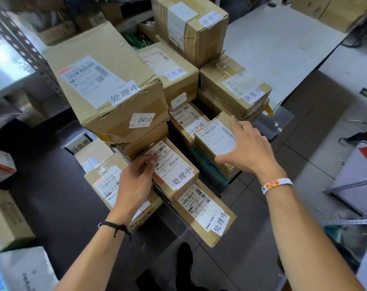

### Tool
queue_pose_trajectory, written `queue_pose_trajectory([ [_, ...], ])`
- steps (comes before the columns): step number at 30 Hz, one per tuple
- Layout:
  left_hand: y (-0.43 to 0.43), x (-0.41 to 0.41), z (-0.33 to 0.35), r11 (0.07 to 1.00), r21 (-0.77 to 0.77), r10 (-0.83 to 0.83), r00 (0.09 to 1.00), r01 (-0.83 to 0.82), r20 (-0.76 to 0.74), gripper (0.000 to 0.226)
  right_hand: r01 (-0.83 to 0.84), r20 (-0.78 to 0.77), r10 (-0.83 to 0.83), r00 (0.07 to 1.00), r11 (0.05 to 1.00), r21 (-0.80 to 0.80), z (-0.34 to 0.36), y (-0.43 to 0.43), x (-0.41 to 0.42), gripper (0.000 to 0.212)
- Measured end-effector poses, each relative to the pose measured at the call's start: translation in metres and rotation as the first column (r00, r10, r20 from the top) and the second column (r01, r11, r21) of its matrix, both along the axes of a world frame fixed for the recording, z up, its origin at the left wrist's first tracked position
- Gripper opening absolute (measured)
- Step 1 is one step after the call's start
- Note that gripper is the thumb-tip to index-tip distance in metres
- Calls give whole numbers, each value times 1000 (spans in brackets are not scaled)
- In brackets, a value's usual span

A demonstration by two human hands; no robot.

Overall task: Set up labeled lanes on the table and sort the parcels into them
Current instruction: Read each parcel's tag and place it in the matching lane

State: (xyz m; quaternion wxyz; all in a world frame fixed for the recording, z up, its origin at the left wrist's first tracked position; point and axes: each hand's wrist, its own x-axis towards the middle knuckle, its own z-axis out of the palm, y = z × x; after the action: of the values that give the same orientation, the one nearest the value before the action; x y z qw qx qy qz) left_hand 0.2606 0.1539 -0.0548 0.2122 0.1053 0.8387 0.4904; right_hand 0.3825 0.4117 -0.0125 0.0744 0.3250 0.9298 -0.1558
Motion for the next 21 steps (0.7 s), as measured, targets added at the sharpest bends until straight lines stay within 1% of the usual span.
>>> queue_pose_trajectory([
  [3, -1, 0, 1, 1000, 7, -2, 1000, 2, 11, 20, -23, 36, 24, 999, 1000, -13, -9, 5, -6, 127],
  [6, -1, -1, 0, 1000, 14, 7, 999, -7, 32, 20, -41, 52, 45, 998, 996, -73, -24, 6, -8, 126],
  [10, -1, -1, -1, 1000, 12, -3, 1000, 3, 25, 20, 6, 20, -3, 1000, 987, -158, -40, 7, -5, 128],
  [17, 0, -2, -1, 1000, -7, -2, 1000, 2, 21, 20, 8, -24, -13, 1000, 983, -186, -49, 12, -2, 133],
  [19, 0, -3, -1, 1000, -10, -8, 1000, 9, 24, 19, 2, -67, -13, 998, 985, -171, -49, 10, -1, 134],
  [21, -2, -4, 1, 1000, -17, -17, 999, 17, 32, 19, -11, -128, -5, 992, 992, -127, -46, 6, -1, 130],
])
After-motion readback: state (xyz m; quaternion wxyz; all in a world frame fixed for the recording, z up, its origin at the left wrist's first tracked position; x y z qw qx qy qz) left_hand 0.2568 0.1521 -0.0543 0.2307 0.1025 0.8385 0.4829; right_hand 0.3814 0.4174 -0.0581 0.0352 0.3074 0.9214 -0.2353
